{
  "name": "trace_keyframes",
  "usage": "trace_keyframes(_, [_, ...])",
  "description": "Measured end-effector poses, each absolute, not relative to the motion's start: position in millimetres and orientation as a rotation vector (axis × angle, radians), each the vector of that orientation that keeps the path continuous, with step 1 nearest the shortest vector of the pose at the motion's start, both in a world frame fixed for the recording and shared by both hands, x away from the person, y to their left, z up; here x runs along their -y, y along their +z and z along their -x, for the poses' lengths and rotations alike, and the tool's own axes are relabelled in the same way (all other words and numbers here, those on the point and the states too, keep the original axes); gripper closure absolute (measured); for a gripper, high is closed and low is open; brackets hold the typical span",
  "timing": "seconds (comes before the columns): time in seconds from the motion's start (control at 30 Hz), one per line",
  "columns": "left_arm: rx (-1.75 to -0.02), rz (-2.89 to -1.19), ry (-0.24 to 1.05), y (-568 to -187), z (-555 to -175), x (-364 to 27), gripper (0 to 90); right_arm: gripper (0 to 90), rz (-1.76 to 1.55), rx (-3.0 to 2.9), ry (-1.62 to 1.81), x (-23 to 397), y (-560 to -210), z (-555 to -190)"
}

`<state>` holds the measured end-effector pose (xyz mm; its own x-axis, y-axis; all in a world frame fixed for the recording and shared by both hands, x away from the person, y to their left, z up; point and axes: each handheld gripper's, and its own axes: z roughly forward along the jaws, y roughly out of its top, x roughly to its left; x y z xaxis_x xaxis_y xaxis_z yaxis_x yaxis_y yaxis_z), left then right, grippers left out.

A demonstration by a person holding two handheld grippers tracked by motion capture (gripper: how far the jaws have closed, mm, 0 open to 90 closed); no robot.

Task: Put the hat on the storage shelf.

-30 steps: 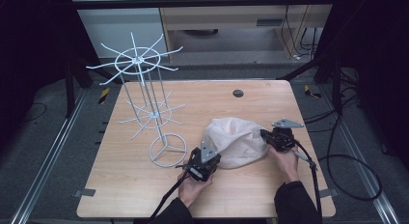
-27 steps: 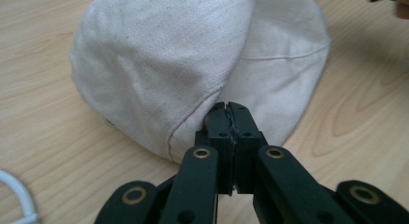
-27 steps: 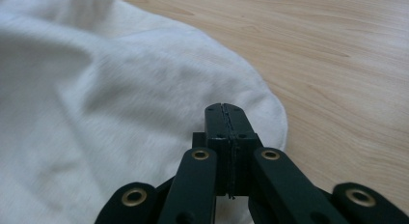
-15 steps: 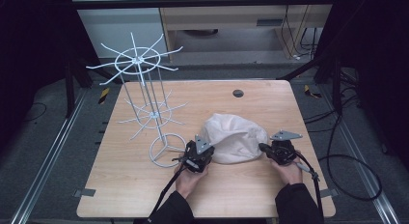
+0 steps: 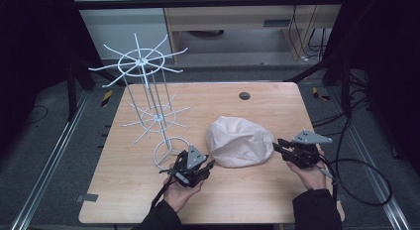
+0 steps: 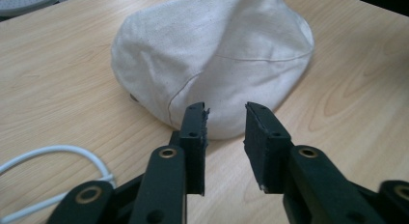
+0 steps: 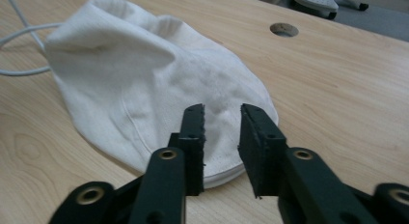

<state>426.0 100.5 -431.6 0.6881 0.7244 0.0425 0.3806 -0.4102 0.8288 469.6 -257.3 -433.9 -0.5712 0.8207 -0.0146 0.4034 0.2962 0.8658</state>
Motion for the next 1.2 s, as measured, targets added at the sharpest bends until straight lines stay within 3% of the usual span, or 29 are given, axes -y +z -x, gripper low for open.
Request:
trace_keyframes(0.33, [-0.856, -2.034, 0.524, -435, -410, -152, 46.7, 40.7, -1.035, -2.112, 1.246, 251, -410, -467])
trace_keyframes(0.77, [-1.060, -1.928, 0.592, -440, -410, -243, 37.8, 36.9, -0.939, -2.226, 1.145, 218, -396, -491])
trace_keyframes(1.2, [-1.245, -1.861, 0.664, -453, -422, -301, 34.2, 33.8, -0.845, -2.385, 1.026, 185, -402, -518])
